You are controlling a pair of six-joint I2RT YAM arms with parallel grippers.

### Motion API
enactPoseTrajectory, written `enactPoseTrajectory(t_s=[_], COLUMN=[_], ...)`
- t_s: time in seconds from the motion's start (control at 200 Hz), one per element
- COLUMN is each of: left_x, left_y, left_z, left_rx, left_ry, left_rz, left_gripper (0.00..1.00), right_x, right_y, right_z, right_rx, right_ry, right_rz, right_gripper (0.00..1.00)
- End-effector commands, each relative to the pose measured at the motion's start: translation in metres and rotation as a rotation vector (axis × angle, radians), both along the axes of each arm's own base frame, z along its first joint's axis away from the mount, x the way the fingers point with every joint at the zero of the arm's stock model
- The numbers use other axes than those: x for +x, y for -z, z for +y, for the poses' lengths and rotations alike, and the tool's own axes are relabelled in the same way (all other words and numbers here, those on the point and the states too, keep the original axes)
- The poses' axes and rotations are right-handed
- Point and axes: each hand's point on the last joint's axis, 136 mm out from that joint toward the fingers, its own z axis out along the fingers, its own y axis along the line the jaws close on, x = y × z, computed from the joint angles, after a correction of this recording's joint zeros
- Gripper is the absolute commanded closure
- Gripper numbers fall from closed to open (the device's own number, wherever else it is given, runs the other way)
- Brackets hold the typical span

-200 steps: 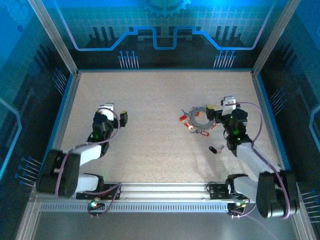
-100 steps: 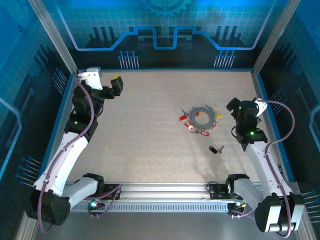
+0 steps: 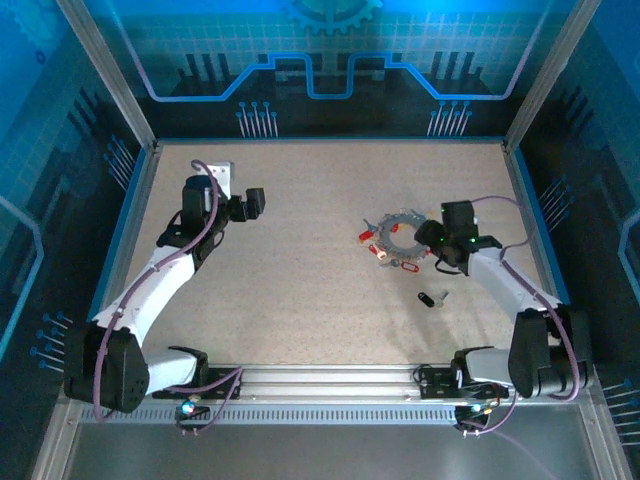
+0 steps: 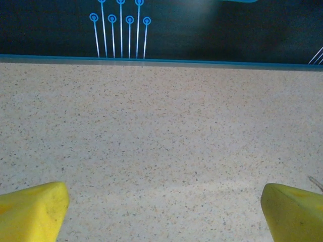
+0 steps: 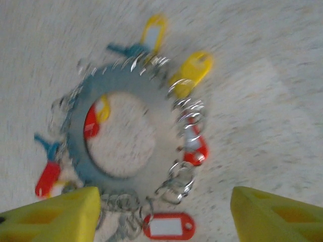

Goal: Put the keys on the keyring

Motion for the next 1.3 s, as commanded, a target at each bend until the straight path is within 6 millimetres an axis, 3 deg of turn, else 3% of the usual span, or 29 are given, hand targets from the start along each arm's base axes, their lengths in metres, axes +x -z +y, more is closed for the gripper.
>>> enactPoseTrajectory(t_s=[0.0,0.05,0.145,0.455,0.655,0.83,1.296], left_x=[0.002,0.001,0.001,-0.006,-0.005,-0.004,-0.003], left_y=[-0.006,-0.006,-0.008,-0.016,-0.007,0.002,0.009], left_z=[-0.006,-0.005,-0.003,-0.004,-0.009,-0.012,-0.018], left_rx=[-0.042,-0.031,-0.016,0.050,0.082,0.105,0.128], left_ry=[0.004,0.000,-0.008,-0.002,0.010,0.016,0.032], left_rz=[-0.003,-0.009,-0.019,-0.057,-0.043,-0.027,-0.015], left_gripper=[0.01,0.01,0.01,0.01,0.01,0.01,0.01], right_x=[0.000,-0.002,-0.001,0.011,0.014,0.008,0.010], right_y=[0.008,0.016,0.027,0.044,0.058,0.058,0.054], right_z=[0.029,0.031,0.034,0.040,0.040,0.036,0.031], right_rx=[0.024,0.026,0.029,0.039,0.038,0.014,-0.027], right_ry=[-0.158,-0.184,-0.218,-0.294,-0.285,-0.289,-0.290], right_rz=[0.045,0.089,0.129,0.142,0.172,0.179,0.154], right_gripper=[0.42,0.51,0.52,0.44,0.35,0.29,0.27])
